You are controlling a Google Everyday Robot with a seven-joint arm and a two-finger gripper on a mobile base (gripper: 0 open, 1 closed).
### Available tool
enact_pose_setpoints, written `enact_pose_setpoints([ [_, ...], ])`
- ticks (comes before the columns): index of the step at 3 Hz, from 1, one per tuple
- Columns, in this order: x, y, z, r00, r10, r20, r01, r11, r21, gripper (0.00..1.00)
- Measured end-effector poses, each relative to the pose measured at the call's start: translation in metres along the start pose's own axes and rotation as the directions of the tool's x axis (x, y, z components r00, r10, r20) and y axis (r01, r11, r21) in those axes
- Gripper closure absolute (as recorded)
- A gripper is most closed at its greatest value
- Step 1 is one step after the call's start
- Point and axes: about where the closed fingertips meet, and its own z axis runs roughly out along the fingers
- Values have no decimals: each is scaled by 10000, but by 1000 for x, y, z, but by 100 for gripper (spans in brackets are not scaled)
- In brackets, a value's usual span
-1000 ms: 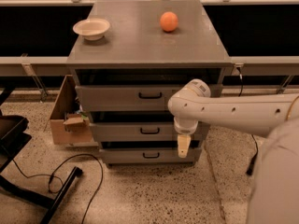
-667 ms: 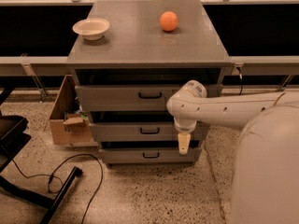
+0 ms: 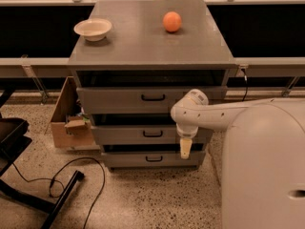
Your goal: Open middle drawer
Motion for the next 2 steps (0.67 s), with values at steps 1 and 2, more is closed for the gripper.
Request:
enact_pose_setpoints([
  [1, -5, -2, 22, 9994, -36, 336, 39, 10000, -77, 0],
  [2, -10, -7, 39, 9984, -54, 563, 64, 9998, -171, 0],
])
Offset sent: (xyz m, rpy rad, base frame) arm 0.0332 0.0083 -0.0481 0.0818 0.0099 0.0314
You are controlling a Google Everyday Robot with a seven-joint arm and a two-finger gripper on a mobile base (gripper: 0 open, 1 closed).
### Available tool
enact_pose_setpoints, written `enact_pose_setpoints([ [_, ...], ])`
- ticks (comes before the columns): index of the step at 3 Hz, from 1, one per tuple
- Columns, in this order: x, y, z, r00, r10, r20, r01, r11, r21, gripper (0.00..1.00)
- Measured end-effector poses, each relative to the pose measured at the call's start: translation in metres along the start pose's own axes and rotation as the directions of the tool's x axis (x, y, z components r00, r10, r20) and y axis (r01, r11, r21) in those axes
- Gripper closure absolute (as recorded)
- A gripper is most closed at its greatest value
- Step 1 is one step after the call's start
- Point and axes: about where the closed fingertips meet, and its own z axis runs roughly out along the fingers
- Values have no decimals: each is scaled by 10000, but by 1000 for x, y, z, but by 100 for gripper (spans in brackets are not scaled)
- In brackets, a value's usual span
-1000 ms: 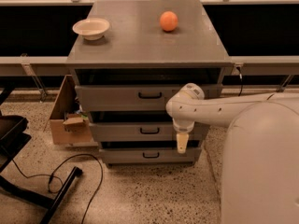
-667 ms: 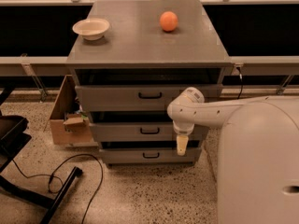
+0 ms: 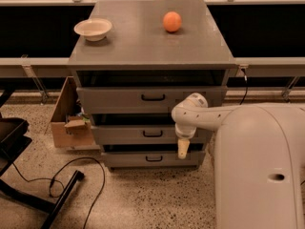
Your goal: Open middle drawer
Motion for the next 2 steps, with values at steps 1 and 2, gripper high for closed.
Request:
enact_pose_setpoints([
  [1, -9, -12, 23, 9997, 40, 252, -34, 9997, -236, 0],
  [2, -17, -22, 38, 9989, 62, 457, -43, 9991, -418, 0],
])
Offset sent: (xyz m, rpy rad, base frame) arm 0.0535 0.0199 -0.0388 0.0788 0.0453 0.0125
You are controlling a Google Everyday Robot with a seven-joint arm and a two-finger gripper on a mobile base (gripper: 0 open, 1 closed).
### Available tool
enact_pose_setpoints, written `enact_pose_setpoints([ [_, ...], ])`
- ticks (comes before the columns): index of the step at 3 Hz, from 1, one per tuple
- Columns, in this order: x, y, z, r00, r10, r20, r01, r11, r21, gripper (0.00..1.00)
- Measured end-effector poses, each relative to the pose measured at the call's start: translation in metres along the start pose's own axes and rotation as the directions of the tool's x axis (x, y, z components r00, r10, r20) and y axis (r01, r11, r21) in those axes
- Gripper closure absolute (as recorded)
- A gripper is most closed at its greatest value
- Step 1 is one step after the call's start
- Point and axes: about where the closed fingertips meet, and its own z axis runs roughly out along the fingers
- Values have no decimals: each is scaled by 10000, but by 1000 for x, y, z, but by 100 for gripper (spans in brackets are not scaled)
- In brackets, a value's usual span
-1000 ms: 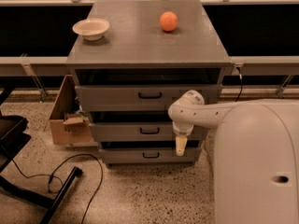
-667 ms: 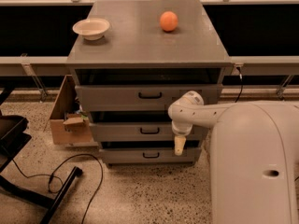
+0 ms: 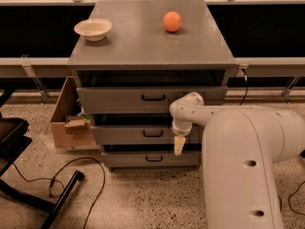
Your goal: Open middle drawer
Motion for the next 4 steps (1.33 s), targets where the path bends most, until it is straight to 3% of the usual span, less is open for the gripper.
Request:
enact_pose_setpoints([
  [1, -2, -5, 14, 9998, 56, 185, -54, 9999, -146, 17],
  [2, 3, 7, 13, 9985, 346, 424, -333, 9989, -327, 40],
  [3, 9, 23, 5, 9977, 492, 475, -470, 9978, -470, 71],
  [4, 9, 21, -3, 9977, 492, 475, -470, 9978, -470, 94],
])
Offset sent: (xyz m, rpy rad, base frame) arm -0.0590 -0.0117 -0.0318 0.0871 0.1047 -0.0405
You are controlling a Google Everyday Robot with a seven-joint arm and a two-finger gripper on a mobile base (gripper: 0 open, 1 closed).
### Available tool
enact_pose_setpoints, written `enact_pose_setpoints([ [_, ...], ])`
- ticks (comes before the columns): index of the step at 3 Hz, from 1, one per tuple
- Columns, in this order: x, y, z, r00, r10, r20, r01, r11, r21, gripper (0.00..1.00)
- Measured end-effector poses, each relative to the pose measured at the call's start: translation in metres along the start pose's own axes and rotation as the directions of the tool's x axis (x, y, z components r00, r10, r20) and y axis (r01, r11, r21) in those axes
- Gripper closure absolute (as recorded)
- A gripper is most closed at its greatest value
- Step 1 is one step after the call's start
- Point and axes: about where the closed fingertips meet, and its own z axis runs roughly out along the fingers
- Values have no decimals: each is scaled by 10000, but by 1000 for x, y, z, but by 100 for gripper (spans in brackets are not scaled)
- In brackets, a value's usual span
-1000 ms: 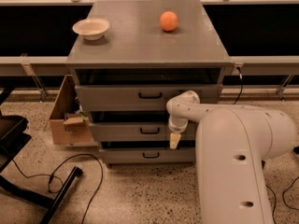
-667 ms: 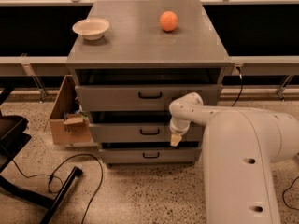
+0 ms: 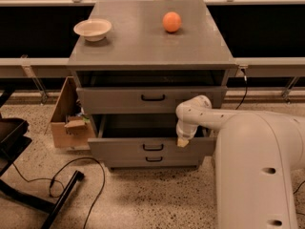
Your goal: Open middle drawer
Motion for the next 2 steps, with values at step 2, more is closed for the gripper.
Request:
enact_pose_setpoints([
  [2, 0, 0, 0, 10000, 0, 0, 0, 10000, -1, 60],
])
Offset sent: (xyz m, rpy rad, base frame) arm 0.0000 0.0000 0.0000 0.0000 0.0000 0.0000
